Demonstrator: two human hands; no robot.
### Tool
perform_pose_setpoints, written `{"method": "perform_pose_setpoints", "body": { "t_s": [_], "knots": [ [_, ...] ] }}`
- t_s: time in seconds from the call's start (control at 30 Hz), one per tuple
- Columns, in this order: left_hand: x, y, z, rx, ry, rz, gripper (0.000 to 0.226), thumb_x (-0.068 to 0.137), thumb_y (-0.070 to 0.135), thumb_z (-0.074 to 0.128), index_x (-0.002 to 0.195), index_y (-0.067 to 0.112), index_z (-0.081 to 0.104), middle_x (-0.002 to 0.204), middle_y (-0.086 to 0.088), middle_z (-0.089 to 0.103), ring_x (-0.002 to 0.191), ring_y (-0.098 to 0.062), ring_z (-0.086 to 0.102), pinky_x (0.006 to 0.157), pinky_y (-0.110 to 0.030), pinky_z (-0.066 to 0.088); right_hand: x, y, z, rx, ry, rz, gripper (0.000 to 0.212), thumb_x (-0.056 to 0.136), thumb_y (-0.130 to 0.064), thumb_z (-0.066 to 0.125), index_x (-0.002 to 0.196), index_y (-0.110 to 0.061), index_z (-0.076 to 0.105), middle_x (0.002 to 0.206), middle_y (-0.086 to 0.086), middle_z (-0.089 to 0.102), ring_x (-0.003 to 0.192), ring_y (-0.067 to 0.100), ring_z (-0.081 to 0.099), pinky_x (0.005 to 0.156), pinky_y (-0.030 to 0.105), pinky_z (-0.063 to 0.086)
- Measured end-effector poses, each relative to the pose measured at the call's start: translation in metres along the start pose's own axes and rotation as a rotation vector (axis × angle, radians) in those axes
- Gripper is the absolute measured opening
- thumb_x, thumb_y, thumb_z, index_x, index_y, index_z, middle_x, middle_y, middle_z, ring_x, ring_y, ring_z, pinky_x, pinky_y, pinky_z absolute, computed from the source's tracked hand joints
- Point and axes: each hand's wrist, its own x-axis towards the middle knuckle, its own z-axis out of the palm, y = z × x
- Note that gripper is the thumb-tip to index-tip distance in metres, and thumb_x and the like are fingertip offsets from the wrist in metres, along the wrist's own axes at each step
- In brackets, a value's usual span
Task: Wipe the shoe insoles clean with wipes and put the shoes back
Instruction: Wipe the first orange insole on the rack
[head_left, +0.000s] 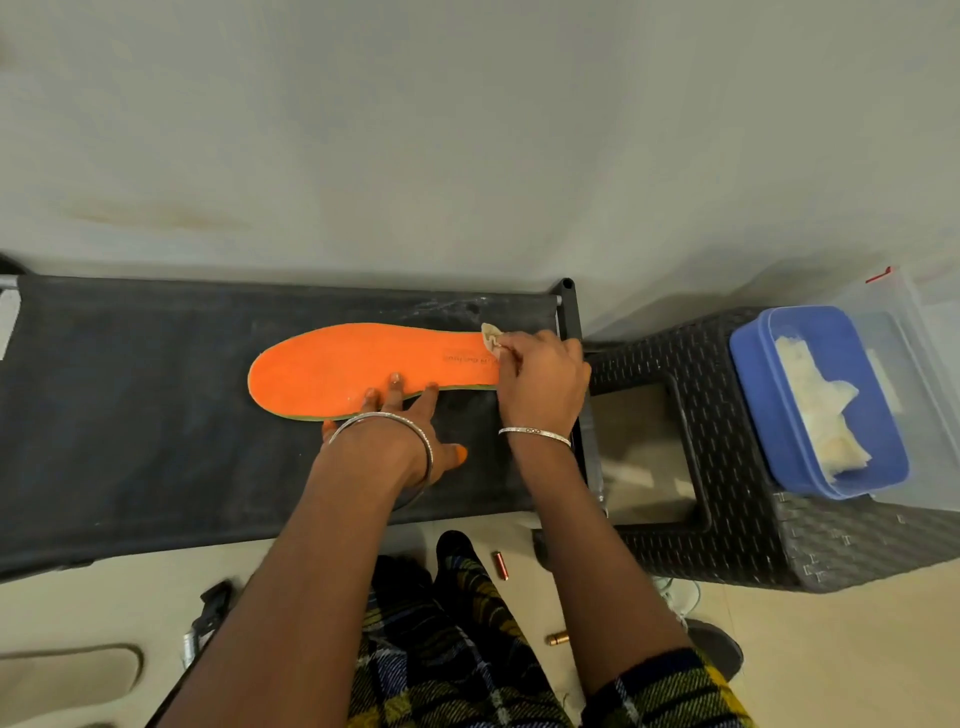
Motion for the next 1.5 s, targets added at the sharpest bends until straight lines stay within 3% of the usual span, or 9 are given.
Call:
{"method": "perform_pose_setpoints", "body": {
  "t_s": [0.23,0.33,0.47,0.6,0.77,1.03,1.17,1.3,1.5],
  "knots": [
    [0.001,-0.002,0.000,-0.002,-0.011,0.005,0.091,0.091,0.063,0.045,0.151,0.035,-0.017,0.158,-0.002,-0.027,0.147,-0.032,-0.015,0.118,-0.058,0.010,-0.020,-0.023,0.006,0.121,-0.155,-0.355,0.012,0.088,-0.020,0.068,0.093,-0.021,0.079,0.086,0.004,0.070,0.086,0.028,0.058,0.074,0.040,0.049],
    [-0.001,-0.001,-0.001,0.059,-0.031,-0.004,0.088,0.093,0.064,0.040,0.150,0.034,-0.020,0.157,-0.002,-0.030,0.146,-0.035,-0.019,0.117,-0.057,0.009,-0.004,-0.001,0.001,0.060,-0.095,-0.271,0.013,0.088,-0.030,0.069,0.098,-0.034,0.077,0.089,-0.004,0.069,0.087,0.026,0.054,0.072,0.037,0.042],
    [-0.004,-0.001,-0.001,0.117,-0.062,-0.014,0.089,0.093,0.066,0.037,0.151,0.030,-0.019,0.157,-0.004,-0.030,0.146,-0.035,-0.019,0.118,-0.057,0.008,0.006,0.007,0.001,0.048,-0.007,-0.078,0.011,0.086,-0.020,0.072,0.094,-0.023,0.078,0.086,0.001,0.068,0.082,0.028,0.056,0.067,0.033,0.040],
    [-0.009,0.002,-0.003,0.129,-0.094,-0.011,0.091,0.093,0.064,0.039,0.151,0.026,-0.019,0.156,-0.007,-0.031,0.146,-0.034,-0.018,0.118,-0.055,0.006,-0.005,-0.023,0.008,0.124,-0.074,-0.168,0.013,0.084,-0.010,0.068,0.092,-0.015,0.077,0.087,0.006,0.068,0.081,0.028,0.056,0.070,0.038,0.049],
    [-0.013,0.002,-0.007,0.119,-0.113,0.002,0.093,0.092,0.065,0.040,0.151,0.025,-0.020,0.156,-0.006,-0.031,0.147,-0.033,-0.018,0.119,-0.055,0.005,-0.007,-0.037,0.007,0.132,-0.163,-0.312,0.012,0.088,-0.024,0.070,0.097,-0.025,0.078,0.090,0.000,0.071,0.087,0.024,0.057,0.074,0.036,0.044],
    [-0.026,-0.001,-0.012,0.144,-0.142,0.010,0.090,0.094,0.063,0.037,0.152,0.020,-0.017,0.157,-0.006,-0.028,0.148,-0.032,-0.013,0.120,-0.048,0.004,0.006,-0.004,-0.002,0.029,-0.005,0.027,0.014,0.088,-0.019,0.067,0.097,-0.024,0.077,0.090,0.003,0.069,0.087,0.032,0.056,0.069,0.037,0.041],
    [-0.032,-0.004,-0.014,0.120,-0.135,0.024,0.091,0.094,0.062,0.039,0.153,0.021,-0.016,0.158,-0.006,-0.026,0.148,-0.031,-0.013,0.119,-0.046,0.002,-0.007,-0.043,0.010,0.167,-0.110,-0.173,0.014,0.083,-0.014,0.068,0.091,-0.020,0.078,0.084,0.004,0.070,0.078,0.028,0.058,0.071,0.038,0.046],
    [-0.039,-0.005,-0.017,0.108,-0.131,0.053,0.089,0.095,0.060,0.039,0.154,0.018,-0.014,0.160,-0.007,-0.022,0.148,-0.028,-0.013,0.118,-0.044,0.001,-0.019,-0.062,0.012,0.189,-0.258,-0.328,0.015,0.088,-0.023,0.066,0.096,-0.027,0.078,0.091,0.000,0.071,0.088,0.027,0.056,0.076,0.040,0.046],
    [-0.035,-0.023,-0.011,0.138,-0.154,0.017,0.092,0.093,0.065,0.039,0.153,0.019,-0.013,0.159,-0.004,-0.026,0.148,-0.031,-0.012,0.119,-0.047,0.004,-0.003,-0.030,0.001,0.055,-0.069,-0.055,0.015,0.088,-0.023,0.068,0.099,-0.029,0.076,0.092,-0.001,0.069,0.091,0.028,0.055,0.071,0.036,0.040]
  ]
}}
